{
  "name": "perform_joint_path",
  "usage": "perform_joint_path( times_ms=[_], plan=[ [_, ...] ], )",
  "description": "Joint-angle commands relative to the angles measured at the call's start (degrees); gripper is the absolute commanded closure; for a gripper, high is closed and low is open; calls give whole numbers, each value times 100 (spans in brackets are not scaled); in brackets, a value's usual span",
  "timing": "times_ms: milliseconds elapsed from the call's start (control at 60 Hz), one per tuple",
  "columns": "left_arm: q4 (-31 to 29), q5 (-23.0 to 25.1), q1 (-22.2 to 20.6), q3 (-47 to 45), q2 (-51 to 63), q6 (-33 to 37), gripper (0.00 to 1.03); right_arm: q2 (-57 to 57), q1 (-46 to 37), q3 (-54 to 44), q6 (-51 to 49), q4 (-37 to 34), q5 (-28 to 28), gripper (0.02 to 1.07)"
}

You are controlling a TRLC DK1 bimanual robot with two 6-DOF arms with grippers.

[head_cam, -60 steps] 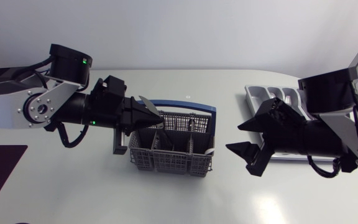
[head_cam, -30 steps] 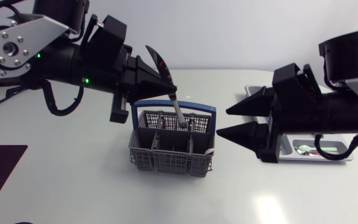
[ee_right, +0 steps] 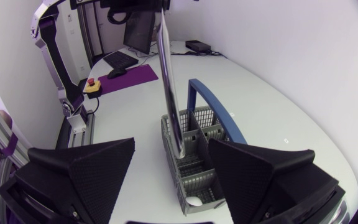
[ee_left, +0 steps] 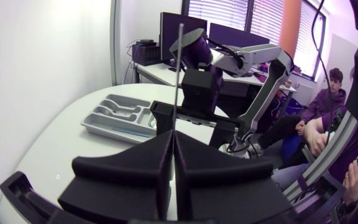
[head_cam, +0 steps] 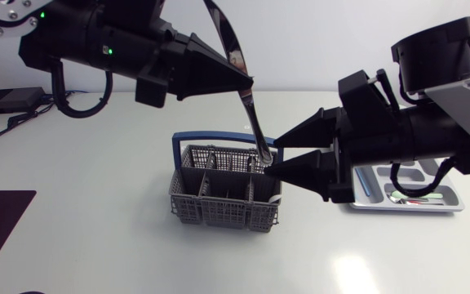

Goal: Unload the cutlery basket into the drawer organizer.

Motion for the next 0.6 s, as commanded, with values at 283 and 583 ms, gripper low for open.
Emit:
perform_joint_path(
  times_ms=[283,583],
  plan=[
    [-286,392,-110,171,170,-138,100,145,270,318,299,178,-81,21],
    [-321,445,-145,57,144,-138,100,303,376,441,430,345,-90,50]
  ],
)
